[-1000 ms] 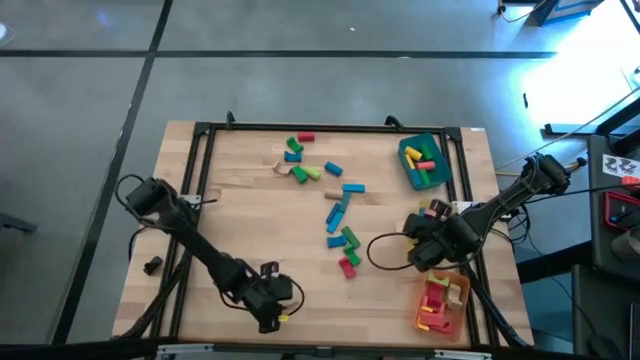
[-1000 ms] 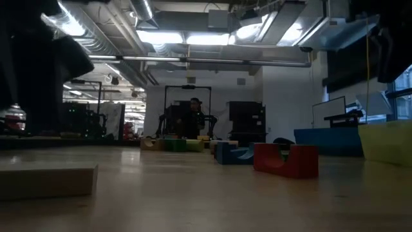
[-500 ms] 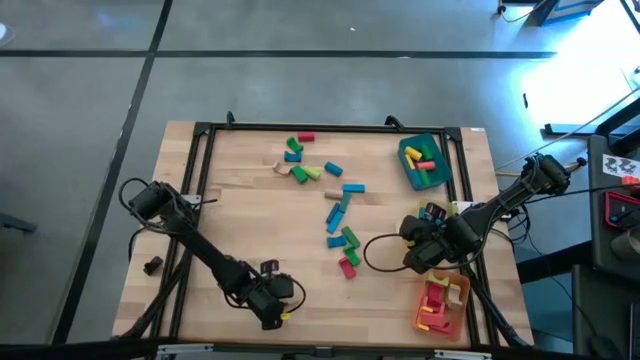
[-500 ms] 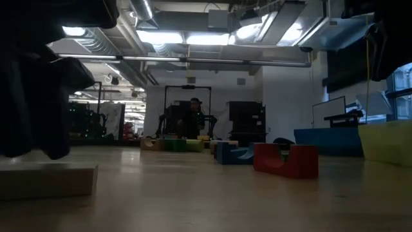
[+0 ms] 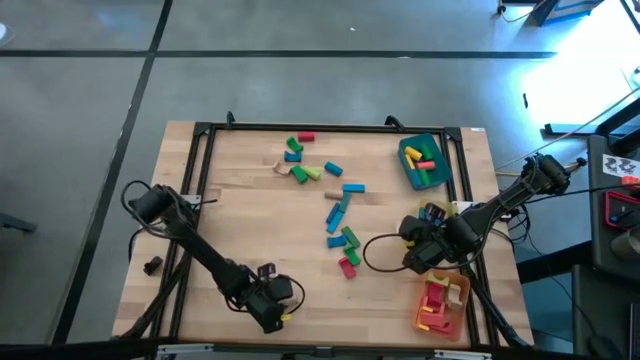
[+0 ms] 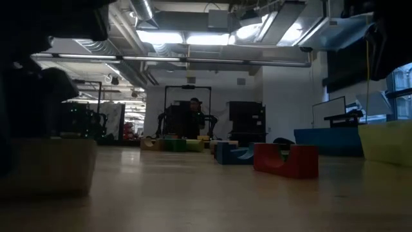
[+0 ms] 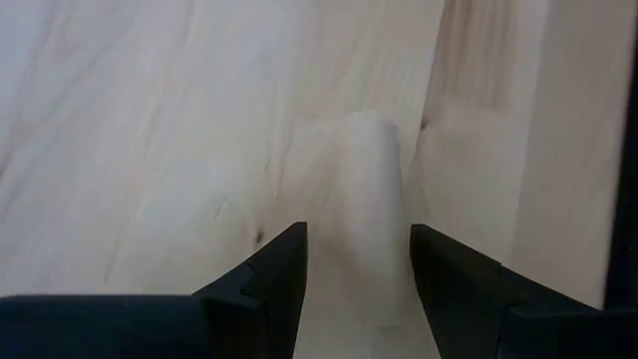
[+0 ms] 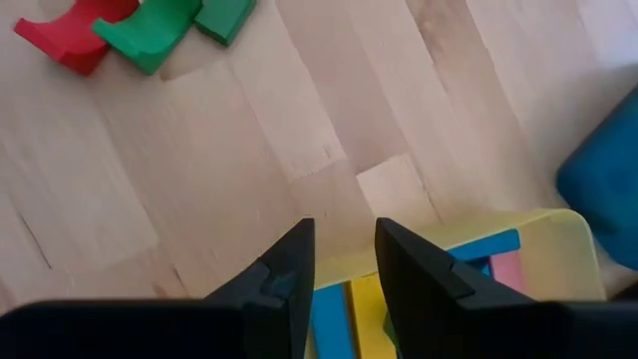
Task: Sort blocks by size
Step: Put the brown rectangular block into the yellow bin
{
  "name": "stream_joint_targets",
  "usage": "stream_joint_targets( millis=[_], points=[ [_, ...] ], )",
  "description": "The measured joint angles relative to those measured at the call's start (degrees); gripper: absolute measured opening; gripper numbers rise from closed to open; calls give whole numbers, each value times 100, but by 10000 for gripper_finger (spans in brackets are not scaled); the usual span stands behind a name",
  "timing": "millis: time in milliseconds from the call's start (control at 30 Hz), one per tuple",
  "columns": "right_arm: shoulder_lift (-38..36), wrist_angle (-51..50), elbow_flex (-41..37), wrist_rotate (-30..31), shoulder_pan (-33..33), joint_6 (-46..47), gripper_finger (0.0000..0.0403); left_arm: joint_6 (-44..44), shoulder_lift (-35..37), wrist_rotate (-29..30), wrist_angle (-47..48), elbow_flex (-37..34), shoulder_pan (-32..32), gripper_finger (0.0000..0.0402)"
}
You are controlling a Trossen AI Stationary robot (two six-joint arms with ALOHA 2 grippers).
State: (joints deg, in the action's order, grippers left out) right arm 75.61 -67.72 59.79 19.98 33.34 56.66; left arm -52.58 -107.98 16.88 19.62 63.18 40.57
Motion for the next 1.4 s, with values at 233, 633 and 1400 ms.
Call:
stream_joint_targets(
  millis=[233, 633, 1400],
  points=[
    [3, 221, 0, 47, 0, 0, 111, 68, -149, 39, -118, 6, 36, 164],
    [3, 1141, 0, 55, 0, -119, 111, 522, -249, 139, -258, 13, -40, 40],
    [3, 3191, 0, 86, 0, -2118, 111, 4368, -288, 277, -3781, 309, -1959, 46]
  ],
)
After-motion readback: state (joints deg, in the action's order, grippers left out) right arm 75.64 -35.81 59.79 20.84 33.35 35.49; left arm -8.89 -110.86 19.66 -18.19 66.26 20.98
